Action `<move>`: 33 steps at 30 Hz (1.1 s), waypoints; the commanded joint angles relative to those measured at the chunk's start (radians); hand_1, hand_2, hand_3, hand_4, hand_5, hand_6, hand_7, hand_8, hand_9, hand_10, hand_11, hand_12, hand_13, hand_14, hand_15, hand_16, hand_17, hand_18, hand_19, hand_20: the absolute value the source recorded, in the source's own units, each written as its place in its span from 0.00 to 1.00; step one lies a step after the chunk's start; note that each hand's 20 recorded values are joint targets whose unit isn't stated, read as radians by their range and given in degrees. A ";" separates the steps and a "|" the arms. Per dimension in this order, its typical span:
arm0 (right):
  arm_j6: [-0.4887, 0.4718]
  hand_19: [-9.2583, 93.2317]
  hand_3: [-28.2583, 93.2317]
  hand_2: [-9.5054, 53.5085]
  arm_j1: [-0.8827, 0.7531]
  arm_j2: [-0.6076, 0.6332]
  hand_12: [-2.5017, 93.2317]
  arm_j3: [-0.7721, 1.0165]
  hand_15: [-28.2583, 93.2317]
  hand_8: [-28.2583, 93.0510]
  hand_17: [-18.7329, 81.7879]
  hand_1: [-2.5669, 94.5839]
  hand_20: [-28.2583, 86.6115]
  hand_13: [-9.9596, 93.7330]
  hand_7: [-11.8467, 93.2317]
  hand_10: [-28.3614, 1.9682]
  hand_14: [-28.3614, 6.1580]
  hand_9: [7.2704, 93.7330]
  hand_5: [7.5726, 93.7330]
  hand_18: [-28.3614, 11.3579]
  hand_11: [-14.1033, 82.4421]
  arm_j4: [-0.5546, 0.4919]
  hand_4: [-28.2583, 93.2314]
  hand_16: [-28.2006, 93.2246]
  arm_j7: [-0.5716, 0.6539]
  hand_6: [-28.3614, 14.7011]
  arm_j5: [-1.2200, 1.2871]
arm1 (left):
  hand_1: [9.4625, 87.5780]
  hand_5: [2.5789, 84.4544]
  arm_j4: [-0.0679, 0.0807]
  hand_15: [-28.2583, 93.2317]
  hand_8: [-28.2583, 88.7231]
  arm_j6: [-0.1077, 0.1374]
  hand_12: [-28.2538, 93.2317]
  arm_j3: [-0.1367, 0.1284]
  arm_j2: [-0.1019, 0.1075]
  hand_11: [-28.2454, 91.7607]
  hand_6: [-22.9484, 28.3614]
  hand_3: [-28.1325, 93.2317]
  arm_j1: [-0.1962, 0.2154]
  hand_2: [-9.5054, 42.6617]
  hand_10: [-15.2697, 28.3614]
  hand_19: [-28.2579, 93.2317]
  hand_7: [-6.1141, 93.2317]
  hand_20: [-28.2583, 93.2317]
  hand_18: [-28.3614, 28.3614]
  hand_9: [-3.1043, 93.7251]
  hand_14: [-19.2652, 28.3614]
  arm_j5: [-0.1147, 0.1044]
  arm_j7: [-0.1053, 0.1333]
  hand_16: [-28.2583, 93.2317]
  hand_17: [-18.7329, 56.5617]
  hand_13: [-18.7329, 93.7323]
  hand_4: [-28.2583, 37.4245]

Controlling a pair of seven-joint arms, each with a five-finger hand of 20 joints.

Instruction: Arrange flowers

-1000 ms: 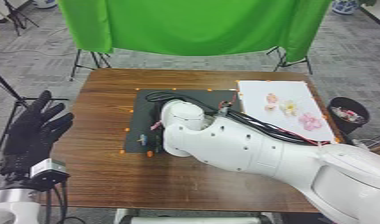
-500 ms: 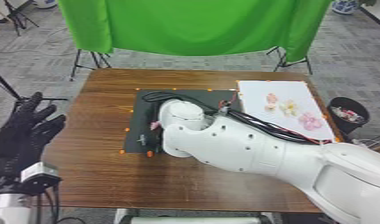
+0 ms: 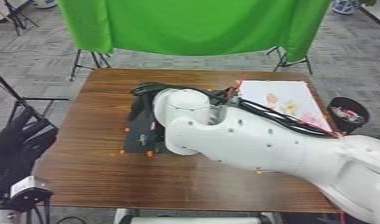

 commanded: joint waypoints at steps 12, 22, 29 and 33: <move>0.158 1.00 0.81 0.16 -0.188 0.578 0.18 0.206 0.73 0.17 0.72 0.34 0.33 0.81 0.22 0.19 0.46 0.65 0.53 0.35 0.32 -0.199 0.06 0.31 0.113 0.45 -0.161 | 0.26 0.37 -0.006 0.68 0.18 -0.176 0.33 -0.099 -0.180 0.43 0.59 0.75 -0.014 0.30 0.79 0.67 0.13 0.26 1.00 0.34 0.98 0.089 -0.181 0.14 0.15 0.35 0.14; 0.198 1.00 0.82 0.15 -0.181 0.712 0.18 0.202 0.74 0.17 0.73 0.35 0.33 0.80 0.23 0.17 0.45 0.62 0.52 0.35 0.31 -0.109 0.06 0.31 0.171 0.45 -0.141 | 0.27 0.37 0.005 0.67 0.19 -0.207 0.33 -0.084 -0.158 0.42 0.59 0.76 -0.059 0.30 0.78 0.68 0.12 0.26 1.00 0.33 0.99 0.047 -0.143 0.14 0.17 0.35 0.16; 0.168 1.00 0.84 0.15 -0.207 0.738 0.17 0.226 0.75 0.17 0.69 0.35 0.32 0.76 0.23 0.16 0.43 0.55 0.50 0.32 0.29 -0.050 0.05 0.30 0.212 0.46 -0.114 | 0.26 0.37 0.005 0.67 0.19 -0.217 0.34 -0.061 -0.137 0.42 0.59 0.75 -0.059 0.31 0.78 0.69 0.12 0.26 1.00 0.32 0.99 0.001 -0.096 0.14 0.19 0.35 0.16; 0.155 1.00 0.84 0.14 -0.254 0.745 0.17 0.276 0.75 0.16 0.69 0.35 0.32 0.76 0.23 0.16 0.44 0.54 0.49 0.32 0.28 -0.030 0.05 0.30 0.237 0.46 -0.078 | 0.26 0.37 0.007 0.67 0.19 -0.216 0.34 -0.048 -0.134 0.42 0.59 0.75 -0.072 0.31 0.78 0.69 0.12 0.25 1.00 0.32 0.99 0.009 -0.103 0.15 0.19 0.35 0.16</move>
